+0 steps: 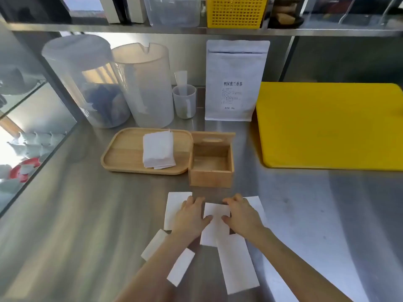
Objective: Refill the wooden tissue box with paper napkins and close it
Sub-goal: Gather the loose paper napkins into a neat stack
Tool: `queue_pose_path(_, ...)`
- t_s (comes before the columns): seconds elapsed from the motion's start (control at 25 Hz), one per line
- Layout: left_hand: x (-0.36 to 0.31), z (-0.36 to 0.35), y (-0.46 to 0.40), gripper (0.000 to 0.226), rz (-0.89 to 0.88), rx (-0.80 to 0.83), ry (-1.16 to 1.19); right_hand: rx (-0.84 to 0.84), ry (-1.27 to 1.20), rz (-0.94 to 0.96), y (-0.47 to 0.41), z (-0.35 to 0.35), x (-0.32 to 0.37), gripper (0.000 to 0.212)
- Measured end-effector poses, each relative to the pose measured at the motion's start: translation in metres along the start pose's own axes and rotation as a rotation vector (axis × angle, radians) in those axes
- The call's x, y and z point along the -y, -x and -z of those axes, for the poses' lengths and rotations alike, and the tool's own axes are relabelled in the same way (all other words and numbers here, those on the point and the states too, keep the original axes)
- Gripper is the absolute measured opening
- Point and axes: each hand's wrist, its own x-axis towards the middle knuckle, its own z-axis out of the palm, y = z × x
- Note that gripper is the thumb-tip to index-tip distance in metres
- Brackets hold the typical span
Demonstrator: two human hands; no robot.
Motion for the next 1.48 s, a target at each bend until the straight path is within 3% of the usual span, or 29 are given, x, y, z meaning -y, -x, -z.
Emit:
queue_pose_path(0.12, -0.003, -0.006, -0.006, 0.056, -0.001, 0.017, -0.118, -0.019, 0.029, 0.002, -0.006, -0.002, 0.0, 0.037)
queue_pose_path(0.36, -0.009, -0.011, -0.008, 0.036, -0.021, -0.08, -0.192, -0.1, -0.07, 0.093, -0.006, -0.011, -0.001, 0.017)
queue_pose_path(0.6, -0.013, 0.006, 0.007, 0.031, 0.006, -0.193, 0.166, -0.189, -0.489, 0.091, 0.001, 0.004, -0.002, 0.002)
queue_pose_path(0.76, -0.014, 0.011, 0.02, 0.018, 0.051, -0.201, 0.432, -0.178, -0.616, 0.062, 0.01, 0.019, -0.002, 0.009)
queue_pose_path(0.88, -0.008, 0.007, 0.026, 0.022, 0.11, -0.249, 0.637, -0.148, -0.536, 0.078, 0.022, 0.022, -0.01, 0.022)
queue_pose_path(1.08, 0.002, 0.0, 0.033, 0.011, 0.152, -0.26, 0.762, 0.053, 0.016, 0.208, 0.035, 0.004, -0.022, 0.032)
queue_pose_path(1.2, 0.003, -0.001, 0.038, 0.014, 0.149, -0.249, 0.795, 0.112, 0.196, 0.229, 0.032, -0.007, -0.019, 0.035)
queue_pose_path(1.36, 0.006, -0.002, 0.04, 0.024, 0.172, -0.262, 0.814, 0.119, 0.213, 0.199, 0.029, -0.008, -0.02, 0.023)
queue_pose_path(1.48, 0.01, -0.001, 0.039, 0.028, 0.193, -0.26, 0.837, 0.112, -0.009, 0.236, 0.035, 0.0, -0.021, 0.015)
